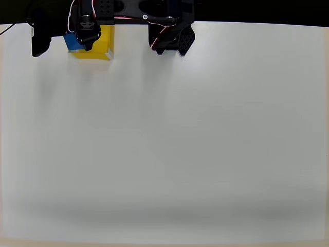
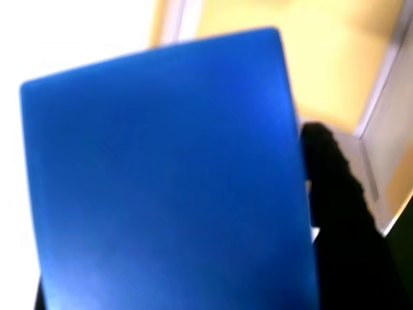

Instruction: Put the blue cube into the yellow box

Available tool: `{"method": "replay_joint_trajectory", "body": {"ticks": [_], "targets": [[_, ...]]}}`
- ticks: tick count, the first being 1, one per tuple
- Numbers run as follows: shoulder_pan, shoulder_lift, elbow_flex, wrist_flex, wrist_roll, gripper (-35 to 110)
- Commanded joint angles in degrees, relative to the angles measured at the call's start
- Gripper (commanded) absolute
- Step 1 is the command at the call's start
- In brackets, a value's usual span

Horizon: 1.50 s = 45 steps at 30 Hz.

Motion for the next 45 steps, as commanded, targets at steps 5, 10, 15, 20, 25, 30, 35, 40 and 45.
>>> {"method": "replay_joint_trajectory", "body": {"ticks": [5, 10, 15, 20, 25, 30, 35, 40, 45], "targets": [[4.22, 1.85, 3.69, -6.33, 0.09, 14], [5.10, 2.64, 9.76, -10.20, 1.41, 14], [6.68, 3.78, 17.67, -16.96, 1.41, 14], [7.65, 3.60, 22.15, -19.07, 1.14, 14], [8.70, 3.78, 26.81, -23.20, 0.62, 20], [9.84, 4.22, 28.65, -26.37, 0.70, 34], [9.93, 5.62, 27.69, -26.28, 0.88, 43], [10.02, 6.94, 18.90, -14.24, 0.70, 47], [9.84, 9.23, 8.70, -0.53, -0.97, 47]]}}
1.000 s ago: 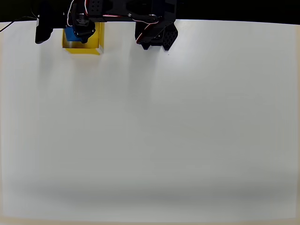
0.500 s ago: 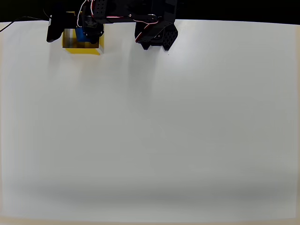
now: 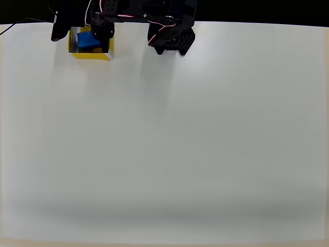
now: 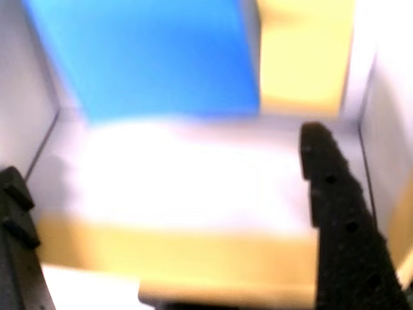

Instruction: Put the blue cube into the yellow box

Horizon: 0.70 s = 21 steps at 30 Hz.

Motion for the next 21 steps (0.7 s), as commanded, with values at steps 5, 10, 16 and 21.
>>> {"method": "replay_joint_trajectory", "body": {"ticks": [5, 10, 16, 21], "targets": [[0.79, 9.23, -17.31, 16.08, -4.13, 47], [-1.23, 15.38, -19.60, 19.95, -6.33, 46], [-15.21, 22.68, -18.90, 20.21, -1.76, 46], [-34.98, 27.77, -18.11, 19.07, 4.31, 45]]}}
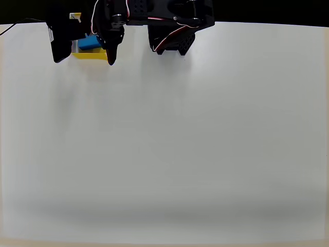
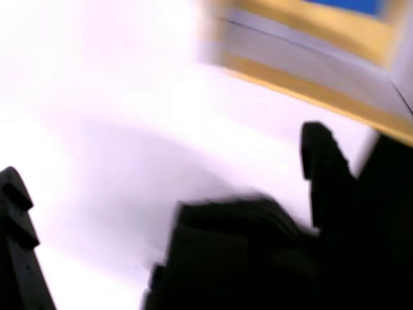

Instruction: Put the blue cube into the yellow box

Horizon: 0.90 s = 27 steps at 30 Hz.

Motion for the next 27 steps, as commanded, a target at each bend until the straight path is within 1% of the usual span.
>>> {"method": "replay_joint_trajectory", "body": {"ticks": [1, 4, 7, 10, 14, 19, 24, 27], "targets": [[-14.68, 6.33, -3.43, -1.58, 2.64, 43], [-26.89, 8.79, 0.53, -4.13, 4.04, 37], [-38.23, 11.78, 5.62, -4.22, 3.16, 29], [-48.96, 15.73, 11.25, -4.48, 4.31, 23], [-61.26, 20.92, 21.09, -4.92, 5.45, 8], [-69.35, 32.87, 39.29, -10.20, 7.47, 2], [-73.65, 45.09, 50.98, -7.29, 7.65, 0], [-74.09, 50.19, 56.16, -6.68, 8.44, 0]]}}
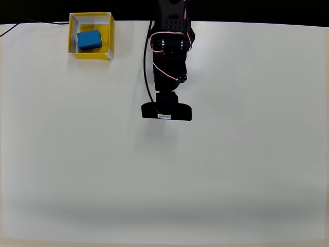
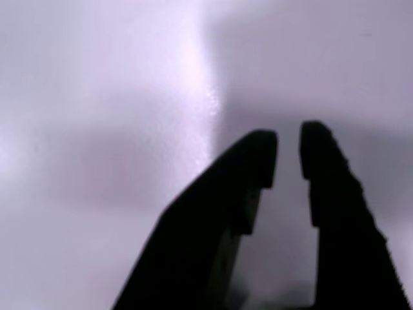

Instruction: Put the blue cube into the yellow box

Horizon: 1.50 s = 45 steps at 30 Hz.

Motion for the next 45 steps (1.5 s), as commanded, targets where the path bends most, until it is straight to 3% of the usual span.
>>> {"method": "replay_joint_trajectory", "body": {"ticks": [1, 7, 14, 45], "targets": [[-0.62, 5.10, 3.34, 0.18, 0.79, 0], [3.78, 6.24, 11.87, -3.78, 0.00, 0], [4.31, 6.24, 11.87, -2.90, 5.98, 1], [2.29, 6.06, 11.87, -3.08, 5.89, 1]]}}
